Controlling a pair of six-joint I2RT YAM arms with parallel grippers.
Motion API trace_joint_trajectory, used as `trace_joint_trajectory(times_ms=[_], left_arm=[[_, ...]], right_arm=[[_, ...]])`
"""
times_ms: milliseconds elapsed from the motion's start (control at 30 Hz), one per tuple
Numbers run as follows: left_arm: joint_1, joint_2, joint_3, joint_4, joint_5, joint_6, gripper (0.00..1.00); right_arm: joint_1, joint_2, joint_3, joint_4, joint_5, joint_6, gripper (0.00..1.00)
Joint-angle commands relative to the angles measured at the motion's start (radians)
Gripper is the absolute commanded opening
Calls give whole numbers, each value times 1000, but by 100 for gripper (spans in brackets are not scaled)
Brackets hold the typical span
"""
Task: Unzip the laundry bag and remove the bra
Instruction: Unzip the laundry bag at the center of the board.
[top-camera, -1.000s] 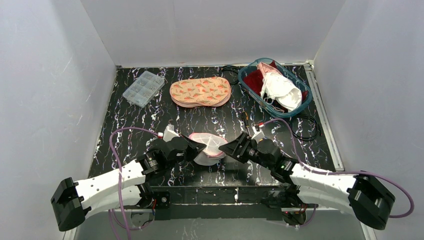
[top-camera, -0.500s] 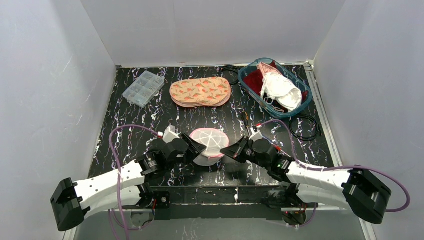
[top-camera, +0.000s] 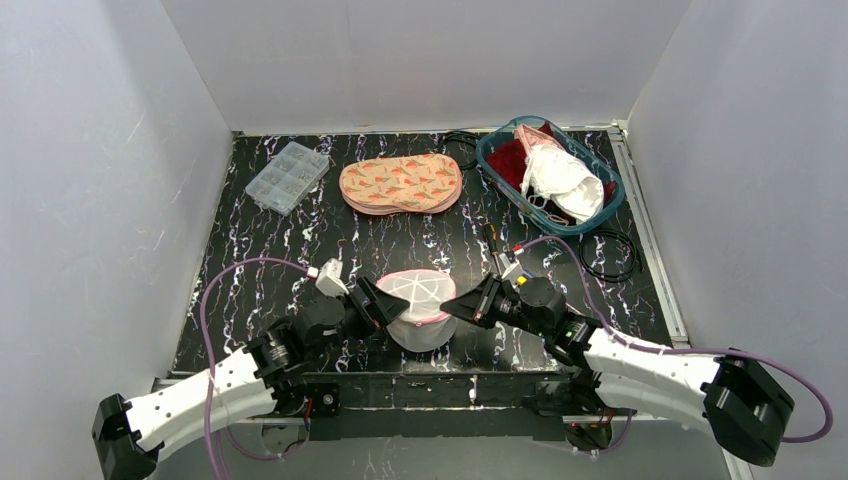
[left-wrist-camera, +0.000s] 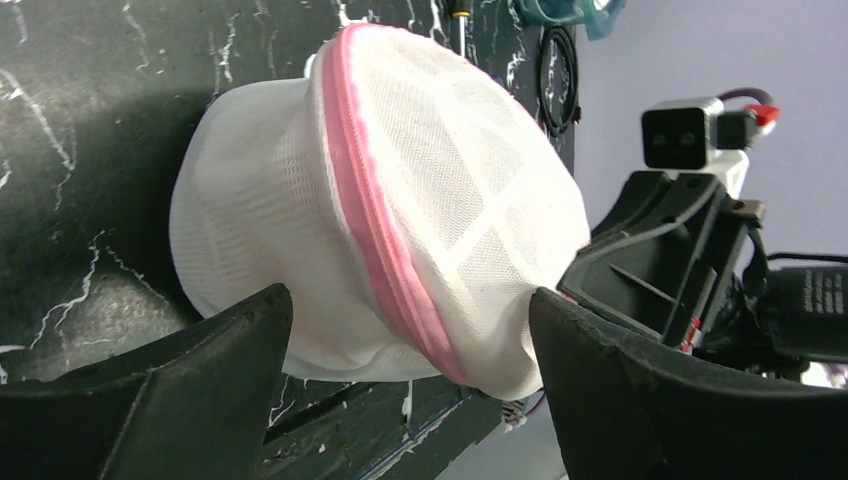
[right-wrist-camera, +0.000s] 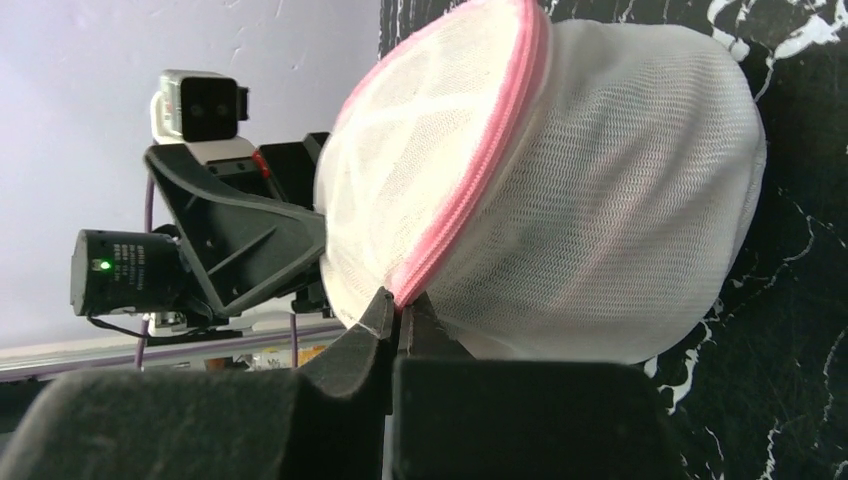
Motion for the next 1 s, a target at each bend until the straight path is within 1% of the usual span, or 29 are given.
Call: trace_joint_trajectory(times_ms=[0,67,200,300,400,500,533,567,633,667,700,767,833,900,967], left_arm=[[1,18,30,127,56,86,83],[2,42,41,129,60,99,76],[3,65,35,162,64,88,54],[5,72,37,159,61,88,40],[5,64,34,151,52,77,29],[5,50,38,143,48,67,14],[5,46,43,135,47,65,9],[4,44,52,119,44,62,5],[3,46,79,49,36,62,3],[3,48,95,14,30,63,2],[4,51,111,-17,24,62,0],[4,59,141,-85,3,44,0],[4,54,154,-124,-21,-5,0],[4,45,152,-140,-52,-67,0],[4,40,138,-129,-75,-127,0]], right_arm=[[-9,1,-26,105,-108,19,1],[-12,8,-36,124,-122,22,1],[-16,15,-57,151,-140,19,1],[-17,10,-64,146,-145,6,1],[-17,-12,-39,62,-138,-46,1],[-17,-49,10,-81,-111,-135,1],[-17,-64,39,-151,-101,-180,10],[-17,-76,70,-218,-88,-226,23],[-17,-96,125,-333,-65,-312,49],[-17,-106,150,-392,-51,-349,59],[-17,-115,177,-450,-35,-383,65],[-16,-134,219,-543,-10,-435,72],[-14,-161,244,-577,-5,-469,74],[-12,-179,233,-555,-21,-449,76],[-7,-174,205,-466,-57,-398,76]])
